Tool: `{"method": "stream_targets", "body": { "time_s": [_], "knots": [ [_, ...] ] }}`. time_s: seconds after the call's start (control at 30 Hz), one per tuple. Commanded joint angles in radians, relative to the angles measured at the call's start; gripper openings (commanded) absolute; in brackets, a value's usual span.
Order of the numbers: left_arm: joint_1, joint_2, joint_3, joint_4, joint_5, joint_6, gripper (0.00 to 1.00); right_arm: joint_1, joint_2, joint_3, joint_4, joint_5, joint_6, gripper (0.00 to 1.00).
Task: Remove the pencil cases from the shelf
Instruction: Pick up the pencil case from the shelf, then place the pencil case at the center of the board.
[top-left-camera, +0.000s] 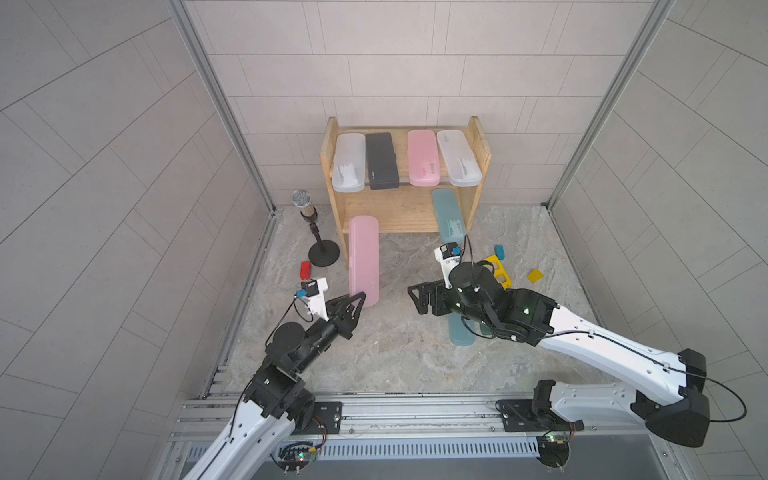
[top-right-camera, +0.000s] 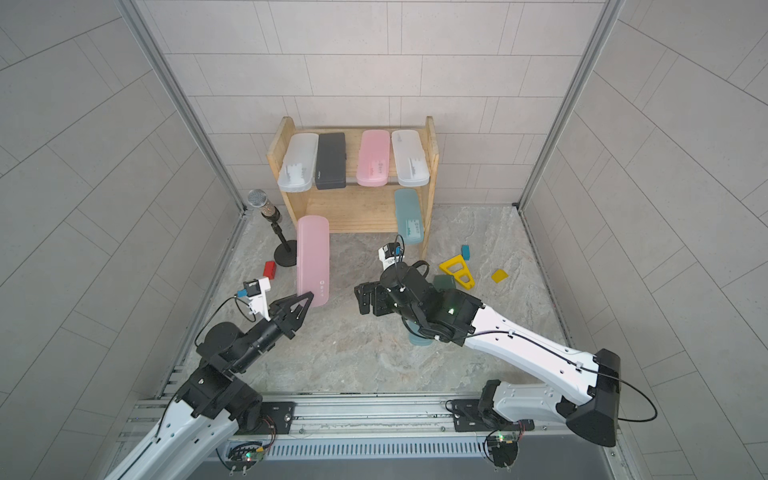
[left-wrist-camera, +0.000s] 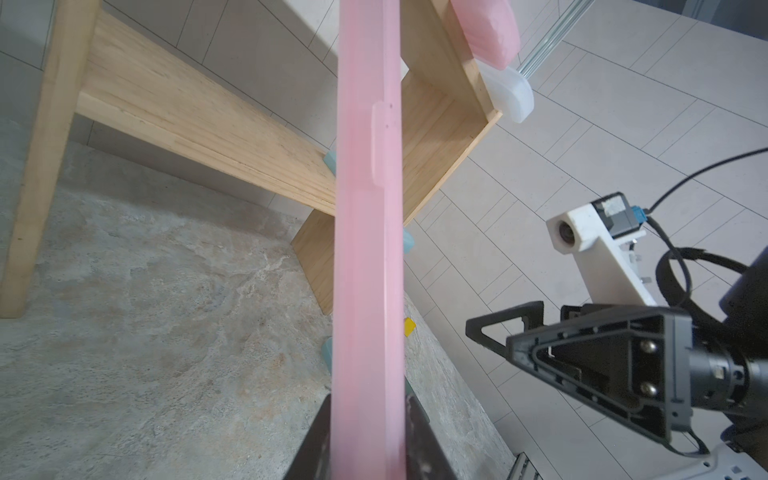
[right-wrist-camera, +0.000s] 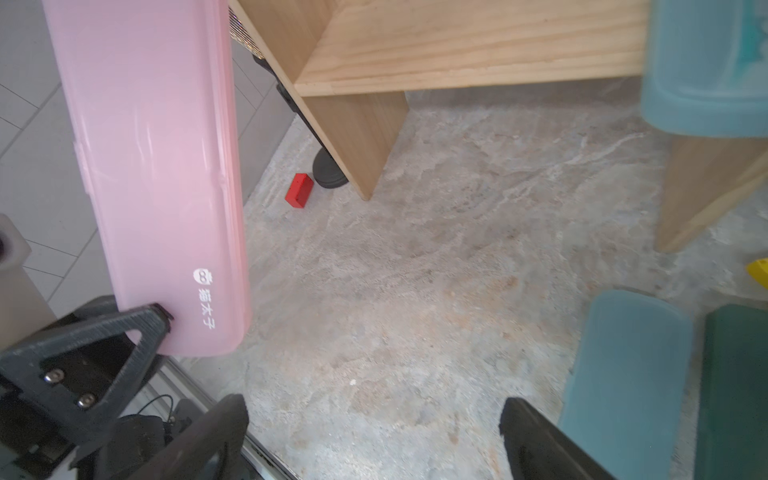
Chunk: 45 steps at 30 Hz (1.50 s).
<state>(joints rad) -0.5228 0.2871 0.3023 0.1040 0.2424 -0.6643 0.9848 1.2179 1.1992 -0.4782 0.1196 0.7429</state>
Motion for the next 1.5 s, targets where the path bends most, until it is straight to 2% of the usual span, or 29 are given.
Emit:
{"method": "stream_targets", "body": {
  "time_s": [0.0,0.27,0.63,0.97,1.13,1.2,1.23,1.37,1.4,1.47],
  "knots": [
    [0.007,-0.061,-0.003,-0.052,-0.004,0.039,0.0,0.025,0.085,0.104,0.038,-0.01,-0.011,1.0],
    [0.007,-0.12,-0.054,-0.065,-0.001,0.015,0.0,0.047,0.267,0.299,0.074,-0.063,-0.043,1.0],
    [0.007,-0.152,-0.037,-0.077,0.002,0.044,0.0,0.071,0.462,0.496,0.005,-0.03,-0.083,1.0],
    [0.007,-0.202,-0.028,-0.115,0.001,0.046,0.0,0.072,0.523,0.52,0.016,-0.029,-0.079,0.99],
    [0.006,-0.208,-0.028,-0.116,0.005,0.044,0.02,0.072,0.51,0.49,0.052,-0.031,-0.068,0.77],
    [0.007,-0.202,-0.026,-0.117,0.007,0.043,0.1,0.071,0.499,0.471,0.063,-0.022,-0.062,0.71],
    [0.007,-0.197,-0.025,-0.116,0.007,0.045,0.19,0.068,0.492,0.461,0.064,-0.019,-0.059,0.7],
    [0.007,-0.186,-0.014,-0.134,-0.012,0.048,0.9,0.048,0.442,0.385,0.064,-0.023,-0.048,0.7],
    [0.006,-0.185,-0.014,-0.143,-0.024,0.048,0.99,0.041,0.414,0.342,0.063,-0.016,-0.05,0.71],
    [0.007,-0.18,-0.001,-0.159,-0.042,0.05,1.0,0.021,0.35,0.24,0.057,-0.008,-0.049,0.71]
  ]
}}
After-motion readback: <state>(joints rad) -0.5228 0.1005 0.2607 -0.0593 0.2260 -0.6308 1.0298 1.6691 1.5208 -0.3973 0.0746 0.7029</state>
